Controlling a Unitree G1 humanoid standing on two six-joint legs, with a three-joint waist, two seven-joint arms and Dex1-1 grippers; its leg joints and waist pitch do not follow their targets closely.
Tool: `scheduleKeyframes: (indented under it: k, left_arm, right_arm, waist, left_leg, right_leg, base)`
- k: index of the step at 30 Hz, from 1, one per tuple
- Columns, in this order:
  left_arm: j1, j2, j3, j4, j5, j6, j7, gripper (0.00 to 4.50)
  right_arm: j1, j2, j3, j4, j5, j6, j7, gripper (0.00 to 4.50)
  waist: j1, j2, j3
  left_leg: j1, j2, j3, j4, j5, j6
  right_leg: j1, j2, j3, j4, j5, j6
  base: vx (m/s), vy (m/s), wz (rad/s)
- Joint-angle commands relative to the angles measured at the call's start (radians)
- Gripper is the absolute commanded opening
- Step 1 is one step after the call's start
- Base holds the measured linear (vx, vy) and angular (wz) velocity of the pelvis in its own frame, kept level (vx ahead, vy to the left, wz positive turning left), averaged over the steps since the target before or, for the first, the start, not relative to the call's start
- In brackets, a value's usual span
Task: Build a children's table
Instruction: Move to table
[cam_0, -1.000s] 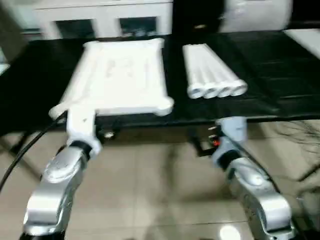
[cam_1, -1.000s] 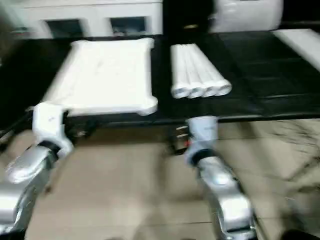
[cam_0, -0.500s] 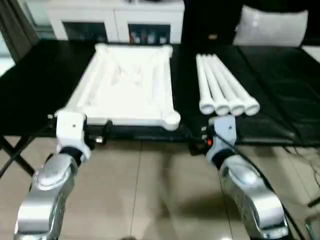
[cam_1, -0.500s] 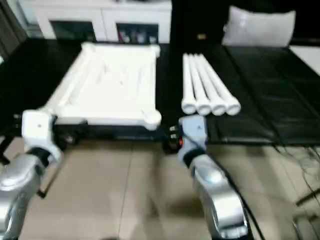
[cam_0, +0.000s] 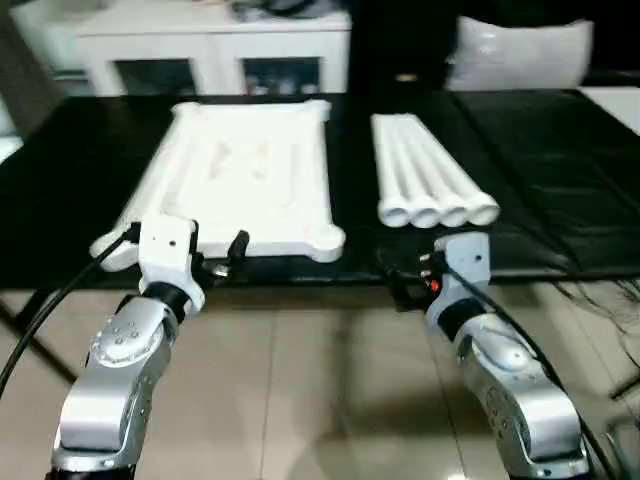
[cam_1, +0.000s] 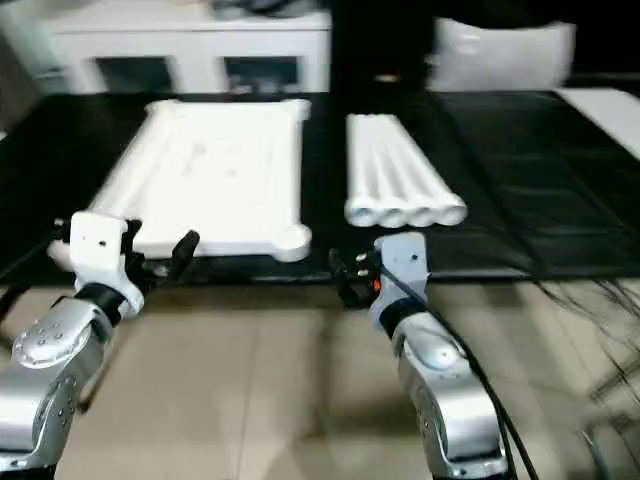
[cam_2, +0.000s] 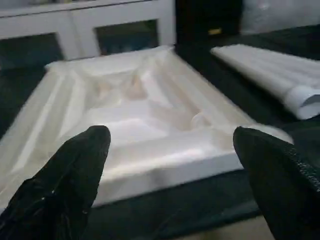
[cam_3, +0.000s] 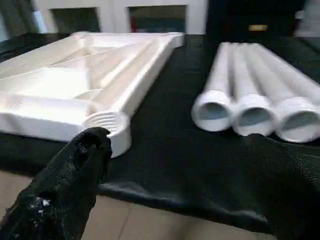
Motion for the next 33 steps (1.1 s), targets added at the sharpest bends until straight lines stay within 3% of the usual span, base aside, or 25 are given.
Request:
scheduleKeyframes:
  k: [1, 6, 9, 11, 12, 13, 14, 15, 16, 17, 18, 19, 20, 21, 22, 23, 24, 25, 26, 27, 28, 30, 31, 32, 33]
  left_arm:
    - [-0.012, 0.003, -0.009, 0.015, 0.004, -0.003, -0.009, 4.43]
    - [-0.026, 0.005, -0.001, 0.017, -0.001, -0.002, -0.017, 4.43]
    - [-0.028, 0.007, -0.003, 0.015, 0.001, -0.005, -0.016, 4.43]
    - [-0.023, 0.006, -0.006, 0.0, 0.001, 0.0, -0.011, 4.43]
    - [-0.018, 0.003, -0.008, -0.003, 0.003, -0.001, -0.009, 4.43]
    - [-0.01, 0.003, -0.014, -0.004, 0.005, -0.004, -0.012, 4.43]
    - [-0.01, 0.003, -0.014, -0.004, 0.005, -0.004, -0.012, 4.43]
    - [-0.006, 0.005, -0.017, -0.003, 0.006, -0.006, -0.017, 4.43]
    - [-0.004, 0.007, -0.019, -0.003, 0.006, -0.006, -0.022, 4.43]
    - [-0.008, 0.006, -0.018, 0.005, 0.006, -0.007, -0.022, 4.43]
    - [-0.01, 0.005, -0.018, 0.007, 0.006, -0.007, -0.022, 4.43]
    - [-0.026, -0.002, -0.019, 0.036, 0.002, -0.013, -0.024, 4.43]
    - [-0.028, -0.004, -0.02, 0.041, 0.002, -0.015, -0.024, 4.43]
    - [-0.033, -0.009, -0.024, 0.055, 0.001, -0.019, -0.025, 4.43]
    - [-0.034, -0.012, -0.025, 0.059, 0.0, -0.021, -0.025, 4.43]
    - [-0.036, -0.016, -0.026, 0.064, -0.002, -0.021, -0.025, 4.43]
    - [-0.037, -0.022, -0.027, 0.068, -0.004, -0.023, -0.021, 4.43]
    - [-0.038, -0.029, -0.027, 0.072, -0.005, -0.025, -0.016, 4.43]
    - [-0.038, -0.035, -0.031, 0.075, -0.003, -0.027, -0.012, 4.43]
    - [-0.04, -0.042, -0.038, 0.076, 0.001, -0.03, -0.009, 4.43]
    - [-0.04, -0.042, -0.038, 0.076, 0.001, -0.03, -0.009, 4.43]
    - [-0.044, -0.044, -0.041, 0.08, 0.004, -0.035, -0.009, 4.43]
    - [-0.049, -0.045, -0.037, 0.089, 0.002, -0.041, -0.01, 4.43]
    - [-0.05, -0.045, -0.036, 0.092, 0.001, -0.043, -0.01, 4.43]
    - [-0.052, -0.045, -0.035, 0.095, 0.001, -0.045, -0.01, 4.43]
  right_arm:
    - [-0.017, 0.009, -0.023, 0.008, 0.026, 0.0, 0.0, 4.5]
    - [-0.022, 0.015, -0.002, 0.039, 0.012, -0.045, 0.003, 4.5]
    - [-0.027, 0.02, -0.006, 0.047, 0.011, -0.049, 0.002, 4.5]
    - [-0.036, 0.022, -0.013, 0.044, 0.012, -0.048, 0.005, 4.5]
    - [-0.04, 0.023, -0.014, 0.045, 0.014, -0.05, 0.009, 4.5]
    - [-0.044, 0.021, -0.011, 0.045, 0.014, -0.055, 0.016, 4.5]
    - [-0.044, 0.021, -0.011, 0.045, 0.014, -0.055, 0.016, 4.5]
    - [-0.045, 0.016, -0.005, 0.041, 0.012, -0.058, 0.022, 4.5]
    - [-0.046, 0.009, 0.003, 0.034, 0.01, -0.062, 0.031, 4.5]
    - [-0.046, 0.006, 0.004, 0.021, 0.014, -0.061, 0.035, 4.5]
    - [-0.046, 0.006, 0.004, 0.017, 0.016, -0.06, 0.037, 4.5]
    - [-0.048, 0.001, -0.007, 0.006, 0.021, -0.058, 0.037, 4.5]
    - [-0.048, 0.0, -0.009, 0.005, 0.022, -0.058, 0.037, 4.5]
    - [-0.045, -0.004, -0.015, 0.005, 0.021, -0.057, 0.036, 4.5]
    - [-0.042, -0.006, -0.017, 0.005, 0.018, -0.057, 0.034, 4.5]
    - [-0.04, -0.009, -0.019, 0.005, 0.01, -0.055, 0.03, 4.5]
    - [-0.037, -0.009, -0.021, 0.002, 0.011, -0.057, 0.032, 4.5]
    - [-0.035, -0.012, -0.02, 0.001, 0.006, -0.059, 0.032, 4.5]
    - [-0.033, -0.015, -0.019, 0.001, 0.005, -0.062, 0.032, 4.5]
    - [-0.035, -0.019, -0.017, 0.006, 0.004, -0.065, 0.032, 4.5]
    - [-0.035, -0.019, -0.017, 0.006, 0.004, -0.065, 0.032, 4.5]
    - [-0.041, -0.018, -0.016, 0.009, 0.003, -0.064, 0.033, 4.5]
    - [-0.048, -0.013, -0.017, 0.017, 0.002, -0.068, 0.034, 4.5]
    - [-0.05, -0.012, -0.018, 0.02, 0.003, -0.07, 0.034, 4.5]
    - [-0.051, -0.012, -0.019, 0.024, 0.003, -0.072, 0.034, 4.5]
  waist:
    - [0.0, -0.002, -0.049]
    - [0.01, -0.003, -0.076]
    - [0.033, -0.006, -0.092]
    - [0.04, -0.005, -0.099]
    - [0.035, 0.0, -0.108]
    - [0.005, 0.007, -0.105]
    - [-0.004, 0.001, -0.105]
    - [0.006, -0.009, -0.09]
    - [0.02, -0.035, -0.08]
    - [0.031, -0.058, -0.074]
    - [0.077, -0.079, -0.088]
    - [0.088, -0.071, -0.072]
    - [0.087, -0.073, -0.072]
    - [0.094, -0.047, -0.066]
    - [0.094, -0.047, -0.066]
    - [0.095, 0.014, -0.065]
    - [0.052, 0.039, -0.044]
    - [0.008, 0.04, -0.081]
    - [0.012, 0.045, -0.087]
    - [0.001, 0.039, -0.091]
    - [-0.002, 0.036, -0.086]
    - [-0.002, -0.004, -0.071]
    - [0.012, -0.056, -0.065]
    - [0.036, -0.088, -0.055]
    - [0.051, -0.079, -0.074]
  left_leg:
    - [-0.021, 0.06, -0.019, -0.11, -0.434, 0.017]
    - [-0.017, 0.04, -0.001, -0.087, -0.091, 0.158]
    - [-0.028, 0.013, 0.002, -0.061, 0.126, 0.281]
    - [-0.005, 0.015, -0.01, -0.057, 0.235, 0.345]
    - [0.059, 0.038, -0.046, -0.059, 0.342, 0.405]
    - [0.172, 0.109, -0.125, -0.053, 0.406, 0.506]
    - [0.201, 0.155, -0.16, -0.061, 0.408, 0.55]
    - [0.178, 0.166, -0.149, -0.063, 0.347, 0.559]
    - [0.116, 0.063, -0.062, -0.037, 0.192, 0.44]
    - [0.056, -0.009, -0.013, -0.026, 0.086, 0.378]
    - [-0.085, -0.061, 0.009, 0.112, -0.07, 0.287]
    - [-0.124, -0.03, -0.016, 0.152, -0.029, 0.172]
    - [-0.129, -0.03, -0.015, 0.151, -0.001, 0.12]
    - [-0.111, -0.005, -0.018, 0.109, 0.083, 0.059]
    - [-0.111, -0.005, -0.018, 0.109, 0.083, 0.059]
    - [-0.07, 0.048, -0.019, -0.005, 0.107, 0.08]
    - [-0.044, 0.102, -0.065, -0.094, -0.093, 0.101]
    - [0.09, 0.182, -0.158, -0.116, -0.269, 0.212]
    - [0.101, 0.182, -0.174, -0.107, -0.292, 0.269]
    - [0.103, 0.175, -0.169, -0.091, -0.203, 0.376]
    - [0.092, 0.164, -0.157, -0.088, -0.145, 0.412]
    - [0.044, 0.118, -0.076, -0.104, -0.129, 0.408]
    - [-0.013, 0.044, -0.019, -0.083, -0.27, 0.3]
    - [-0.038, -0.008, 0.016, -0.02, -0.291, 0.243]
    - [-0.087, -0.01, -0.006, 0.115, -0.119, 0.168]
  right_leg:
    - [0.042, -0.082, 0.05, -0.095, -0.462, -0.142]
    - [0.072, -0.056, 0.041, -0.075, -0.168, -0.276]
    - [0.098, -0.041, 0.042, -0.056, -0.017, -0.281]
    - [0.084, -0.018, 0.028, -0.033, 0.049, -0.248]
    - [0.037, 0.001, 0.005, 0.006, 0.068, -0.201]
    - [-0.101, -0.003, -0.013, 0.065, -0.047, -0.115]
    - [-0.142, -0.024, 0.002, 0.094, -0.117, -0.05]
    - [-0.162, -0.056, 0.031, 0.111, -0.107, 0.006]
    - [-0.108, -0.072, 0.064, 0.029, -0.001, -0.033]
    - [-0.029, -0.067, 0.098, -0.005, -0.005, -0.042]
    - [0.138, -0.177, 0.243, -0.041, 0.12, -0.2]
    - [0.129, -0.168, 0.215, -0.035, 0.245, -0.249]
    - [0.127, -0.147, 0.185, -0.031, 0.27, -0.249]
    - [0.099, -0.14, 0.126, -0.057, 0.15, -0.26]
    - [0.099, -0.14, 0.126, -0.057, 0.15, -0.26]
    - [0.085, -0.098, 0.062, -0.097, -0.192, -0.236]
    - [0.071, -0.004, 0.003, -0.033, -0.251, -0.152]
    - [-0.037, 0.015, 0.006, 0.106, -0.222, -0.086]
    - [-0.054, 0.008, 0.01, 0.135, -0.198, -0.048]
    - [-0.099, -0.008, 0.017, 0.162, -0.124, 0.025]
    - [-0.109, -0.01, 0.017, 0.169, -0.092, 0.048]
    - [-0.109, -0.024, 0.03, 0.12, 0.043, 0.042]
    - [-0.041, -0.065, 0.087, -0.003, 0.012, 0.029]
    - [-0.021, -0.098, 0.133, -0.076, -0.308, 0.056]
    - [0.057, -0.202, 0.194, -0.099, -0.613, 0.002]
  base:
    - [0.0, 0.0, 0.0]
    - [0.116, -0.004, 0.04]
    - [0.14, -0.015, 0.05]
    - [0.117, -0.003, 0.04]
    - [0.166, -0.023, 0.05]
    - [0.166, -0.023, 0.05]
    - [0.159, -0.057, 0.04]
    - [0.107, -0.063, 0.04]
    - [0.14, -0.1, 0.16]
    - [0.072, -0.065, 0.15]
    - [0.095, -0.056, 0.19]
    - [0.105, -0.053, 0.01]
    - [0.105, -0.053, 0.01]
    - [0.093, -0.036, -0.11]
    - [0.103, 0.017, 0.04]
    - [0.103, 0.017, 0.04]
    - [0.115, 0.07, 0.01]
    - [0.062, 0.051, -0.08]
    - [0.134, 0.066, -0.07]
    - [0.121, 0.017, 0.03]
    - [0.161, 0.009, 0.06]
    - [0.081, -0.025, 0.03]
    - [0.05, -0.121, -0.01]
    - [0.05, -0.121, -0.01]
    - [0.078, -0.124, -0.09]
